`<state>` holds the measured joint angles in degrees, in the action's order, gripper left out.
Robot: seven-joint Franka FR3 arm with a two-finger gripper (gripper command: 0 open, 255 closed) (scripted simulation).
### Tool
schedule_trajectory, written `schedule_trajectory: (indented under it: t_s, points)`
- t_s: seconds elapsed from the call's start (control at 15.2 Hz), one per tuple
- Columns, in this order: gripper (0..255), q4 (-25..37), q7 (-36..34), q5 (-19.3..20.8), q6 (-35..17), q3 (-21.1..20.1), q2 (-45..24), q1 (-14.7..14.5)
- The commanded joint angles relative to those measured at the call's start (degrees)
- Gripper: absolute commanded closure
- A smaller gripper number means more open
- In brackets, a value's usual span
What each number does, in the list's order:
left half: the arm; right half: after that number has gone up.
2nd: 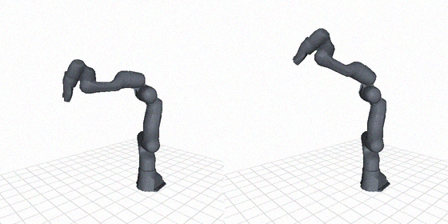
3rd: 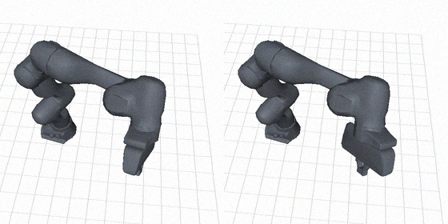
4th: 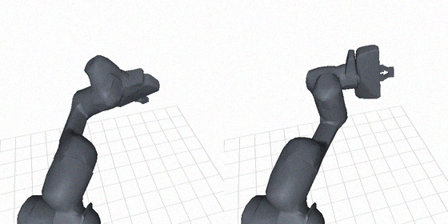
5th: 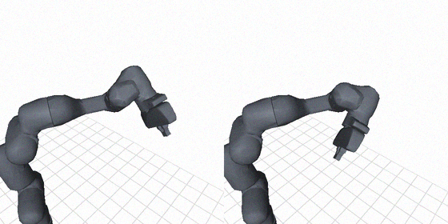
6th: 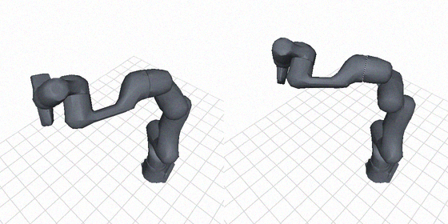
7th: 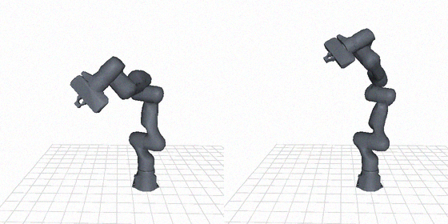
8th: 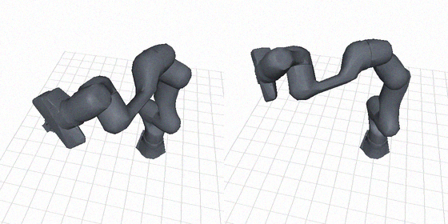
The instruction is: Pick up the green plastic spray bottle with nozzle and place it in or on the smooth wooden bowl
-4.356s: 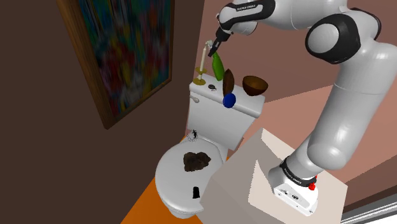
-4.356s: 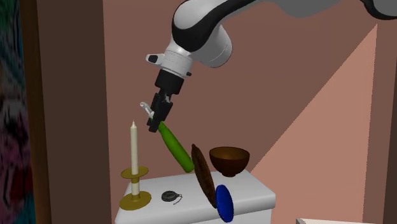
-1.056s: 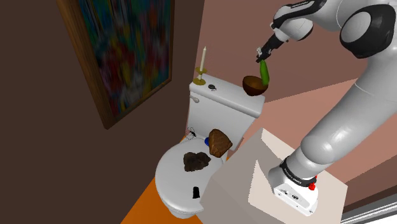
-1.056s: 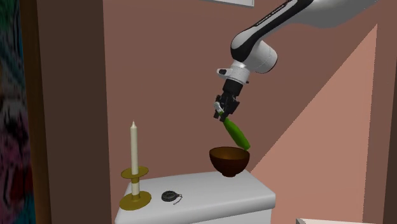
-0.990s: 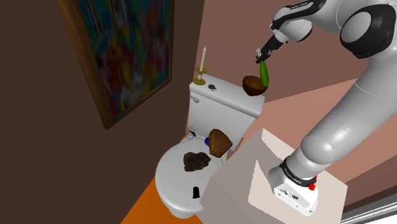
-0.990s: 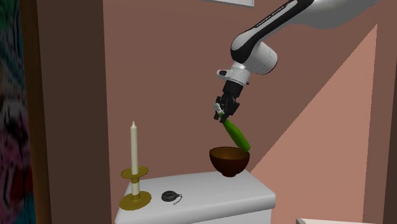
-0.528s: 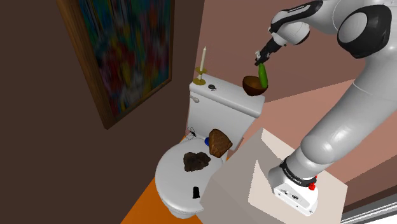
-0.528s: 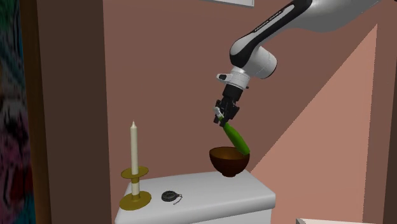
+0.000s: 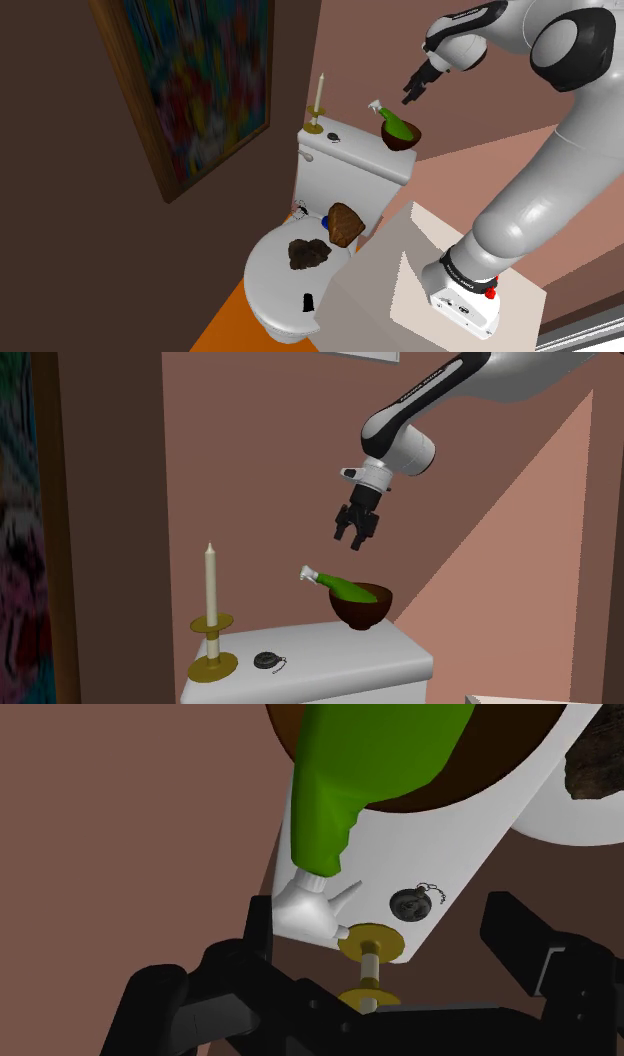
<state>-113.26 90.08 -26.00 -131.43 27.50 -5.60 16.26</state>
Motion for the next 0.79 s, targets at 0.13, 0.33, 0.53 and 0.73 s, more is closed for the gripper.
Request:
schedule_trajectory:
  t_s: [0.13,0.33,0.53,0.73]
  points:
    - [0,1.02,-2.08,3.34,4.06,0.77,3.79,0.2]
    - [0,1.42,-2.58,4.13,5.19,0.9,4.7,0.32]
    - [0,1.42,-2.58,4.13,5.19,0.89,4.7,0.32]
    - [0,1.42,-2.58,4.13,5.19,0.89,4.7,0.32]
